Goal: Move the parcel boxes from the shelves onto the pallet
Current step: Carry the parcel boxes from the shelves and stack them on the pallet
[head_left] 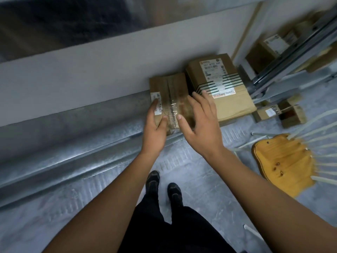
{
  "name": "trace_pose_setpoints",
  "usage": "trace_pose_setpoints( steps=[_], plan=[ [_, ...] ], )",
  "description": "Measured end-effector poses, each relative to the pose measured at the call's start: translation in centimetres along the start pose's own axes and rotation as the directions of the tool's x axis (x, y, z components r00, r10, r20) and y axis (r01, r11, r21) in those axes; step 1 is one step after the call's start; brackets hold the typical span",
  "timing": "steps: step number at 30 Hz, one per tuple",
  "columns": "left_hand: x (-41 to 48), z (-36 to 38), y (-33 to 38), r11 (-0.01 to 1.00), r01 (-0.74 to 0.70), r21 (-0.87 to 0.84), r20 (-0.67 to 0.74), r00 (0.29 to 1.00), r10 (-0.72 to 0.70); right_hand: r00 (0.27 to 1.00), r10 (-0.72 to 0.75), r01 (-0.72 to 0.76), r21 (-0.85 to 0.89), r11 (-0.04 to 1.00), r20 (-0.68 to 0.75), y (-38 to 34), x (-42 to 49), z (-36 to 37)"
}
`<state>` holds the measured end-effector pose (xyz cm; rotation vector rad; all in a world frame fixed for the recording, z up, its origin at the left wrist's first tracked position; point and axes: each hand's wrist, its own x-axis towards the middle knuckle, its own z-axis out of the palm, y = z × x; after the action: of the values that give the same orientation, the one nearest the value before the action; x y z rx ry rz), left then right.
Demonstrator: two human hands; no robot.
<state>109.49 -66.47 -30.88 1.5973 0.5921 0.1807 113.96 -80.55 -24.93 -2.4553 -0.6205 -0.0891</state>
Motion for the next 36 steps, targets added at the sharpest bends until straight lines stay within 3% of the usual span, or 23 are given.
trace_pose_setpoints(
  steps=[7,11,15,20,27,36],
  plan=[
    [-2.8,-1.3,-0.9,0.997,0.025,-0.068,-0.055,0.998,-0.029,0.967,0.101,-0.147,0.186,0.971,0.235,0.7,-0.1,1.9],
    [-5.4,-1.8,-1.1,0.993,0.027,-0.115,-0.115,0.993,-0.040,0.949,0.054,-0.161,0.331,0.930,0.311,0.7,-1.4,2.7],
    [-8.7,-3.7,-0.8,0.990,0.008,-0.144,-0.273,0.961,-0.048,0.938,-0.027,-0.111,0.374,0.921,0.346,-1.5,-2.1,3.3],
    [-12.0,-9.0,0.5,0.997,-0.047,-0.067,-0.528,0.850,0.005,0.920,-0.160,-0.020,0.451,0.892,0.358,-8.3,-2.9,5.2],
    [-17.4,-20.6,1.2,0.994,-0.109,-0.009,-0.718,0.693,0.070,0.856,-0.352,0.113,0.526,0.843,0.379,-20.5,-5.5,9.9],
    [-29.2,-42.0,-2.5,0.994,-0.111,0.003,-0.881,0.470,0.055,0.657,-0.613,0.295,0.598,0.745,0.439,-43.1,-14.7,19.2]
  ],
)
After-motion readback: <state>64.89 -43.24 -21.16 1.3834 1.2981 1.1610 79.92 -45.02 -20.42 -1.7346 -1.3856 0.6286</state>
